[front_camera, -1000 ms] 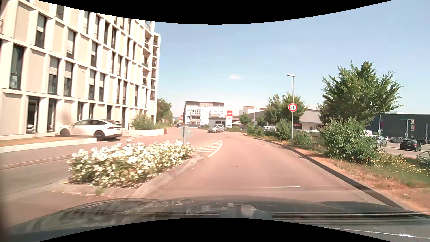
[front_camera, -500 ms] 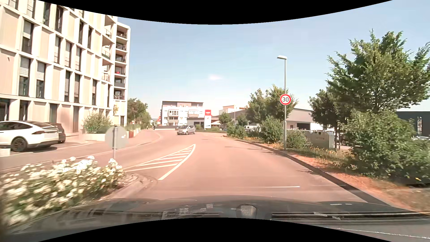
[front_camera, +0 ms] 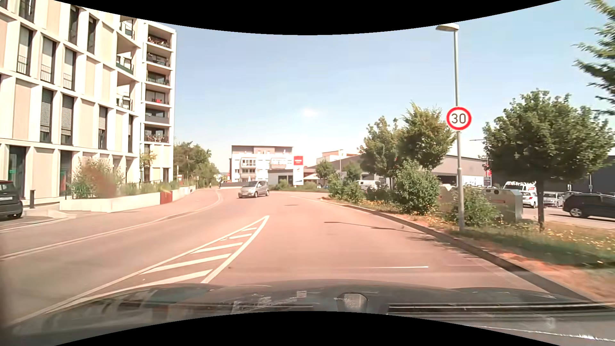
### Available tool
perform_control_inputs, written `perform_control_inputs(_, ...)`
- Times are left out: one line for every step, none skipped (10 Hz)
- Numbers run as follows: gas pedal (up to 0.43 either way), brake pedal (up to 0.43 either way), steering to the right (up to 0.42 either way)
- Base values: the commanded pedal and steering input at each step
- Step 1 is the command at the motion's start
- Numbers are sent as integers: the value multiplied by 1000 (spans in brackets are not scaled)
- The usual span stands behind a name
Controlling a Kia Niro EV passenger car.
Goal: Follow the waypoints while adhering to traffic rules and regulations
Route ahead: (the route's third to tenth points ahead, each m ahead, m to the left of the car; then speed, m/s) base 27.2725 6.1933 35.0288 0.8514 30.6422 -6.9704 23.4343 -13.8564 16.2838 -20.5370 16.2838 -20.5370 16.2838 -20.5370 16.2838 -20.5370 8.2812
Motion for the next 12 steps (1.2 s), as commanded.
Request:
perform_control_inputs(0, 0, -51)
perform_control_inputs(0, 0, -55)
perform_control_inputs(0, 0, -61)
perform_control_inputs(0, 12, -64)
perform_control_inputs(0, 67, -59)
perform_control_inputs(0, 104, -49)
perform_control_inputs(0, 134, -45)
perform_control_inputs(0, 152, -46)
perform_control_inputs(0, 152, -48)
perform_control_inputs(0, 152, -48)
perform_control_inputs(0, 159, -51)
perform_control_inputs(0, 171, -56)
